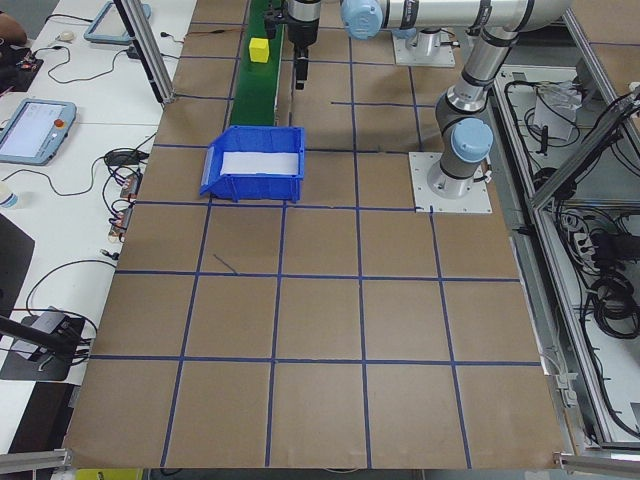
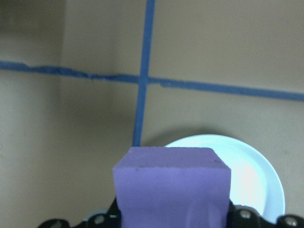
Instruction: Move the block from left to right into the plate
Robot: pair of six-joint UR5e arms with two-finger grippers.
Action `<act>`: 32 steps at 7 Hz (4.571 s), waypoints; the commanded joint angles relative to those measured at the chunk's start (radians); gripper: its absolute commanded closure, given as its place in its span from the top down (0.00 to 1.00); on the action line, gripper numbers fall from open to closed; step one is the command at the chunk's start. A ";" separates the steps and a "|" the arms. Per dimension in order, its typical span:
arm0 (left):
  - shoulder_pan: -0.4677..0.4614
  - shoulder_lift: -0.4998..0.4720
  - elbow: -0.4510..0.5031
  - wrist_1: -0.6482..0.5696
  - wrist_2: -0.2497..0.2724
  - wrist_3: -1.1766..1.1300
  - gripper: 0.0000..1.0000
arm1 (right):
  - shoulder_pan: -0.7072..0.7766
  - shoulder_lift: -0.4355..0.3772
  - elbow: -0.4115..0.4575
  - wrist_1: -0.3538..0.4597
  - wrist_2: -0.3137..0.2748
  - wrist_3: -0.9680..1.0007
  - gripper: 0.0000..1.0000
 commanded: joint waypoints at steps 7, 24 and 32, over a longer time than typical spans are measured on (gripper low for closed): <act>0.000 0.000 0.000 0.000 0.002 0.000 1.00 | 0.063 -0.019 -0.003 0.004 0.010 0.203 1.00; 0.000 0.008 -0.009 -0.005 0.005 0.001 1.00 | 0.597 0.147 -0.123 -0.091 0.278 0.873 1.00; 0.003 0.009 -0.008 -0.002 0.008 0.003 1.00 | 0.245 -0.115 0.068 0.075 -0.065 0.326 0.26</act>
